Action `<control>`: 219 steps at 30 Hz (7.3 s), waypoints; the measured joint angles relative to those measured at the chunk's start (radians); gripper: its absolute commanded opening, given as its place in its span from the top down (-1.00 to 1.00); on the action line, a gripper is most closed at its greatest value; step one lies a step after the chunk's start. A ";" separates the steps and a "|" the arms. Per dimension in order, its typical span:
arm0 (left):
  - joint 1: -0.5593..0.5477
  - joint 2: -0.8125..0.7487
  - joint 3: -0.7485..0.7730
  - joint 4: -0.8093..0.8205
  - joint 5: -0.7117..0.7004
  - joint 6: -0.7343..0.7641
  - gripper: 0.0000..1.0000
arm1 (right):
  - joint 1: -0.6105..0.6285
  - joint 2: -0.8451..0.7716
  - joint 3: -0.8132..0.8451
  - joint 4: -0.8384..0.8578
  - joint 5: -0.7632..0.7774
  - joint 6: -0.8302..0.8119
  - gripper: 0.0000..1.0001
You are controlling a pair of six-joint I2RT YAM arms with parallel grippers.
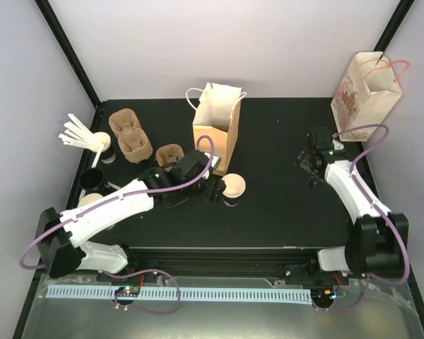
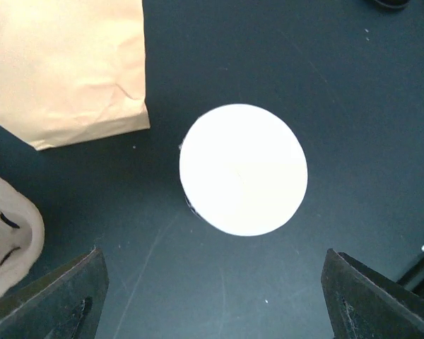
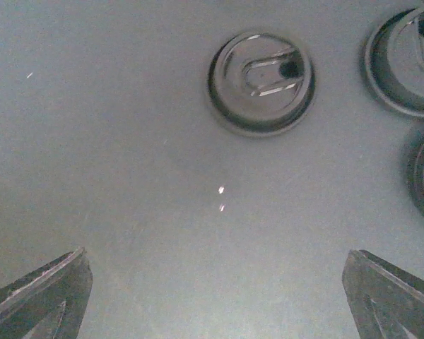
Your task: Pack the takeout coffee
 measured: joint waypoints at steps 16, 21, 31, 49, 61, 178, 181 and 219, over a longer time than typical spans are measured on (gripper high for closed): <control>0.021 -0.171 -0.068 0.005 0.066 -0.014 -0.75 | -0.248 0.556 0.392 -0.028 -0.039 -0.010 -1.00; 0.022 -0.195 -0.090 0.009 0.062 -0.029 -0.76 | -0.298 0.588 0.403 -0.034 -0.079 -0.032 -1.00; 0.022 -0.159 -0.089 0.022 0.068 -0.046 -0.76 | -0.376 0.606 0.400 -0.007 -0.163 -0.054 -0.86; 0.022 -0.100 -0.027 0.004 0.093 -0.062 -0.76 | -0.381 0.716 0.453 -0.021 -0.217 -0.046 -0.48; 0.022 -0.098 -0.027 0.005 0.104 -0.077 -0.76 | -0.375 0.665 0.406 -0.028 -0.249 -0.045 -0.49; 0.357 0.138 -0.391 0.583 0.578 -0.270 -0.27 | 0.674 0.340 0.304 -0.071 -0.248 -0.428 -0.69; 0.358 0.144 -0.390 0.589 0.582 -0.274 -0.27 | 0.675 0.339 0.294 -0.057 -0.248 -0.428 -0.69; 0.369 0.306 -0.315 0.810 0.748 -0.342 0.10 | 0.675 0.309 0.248 -0.004 -0.248 -0.427 -0.67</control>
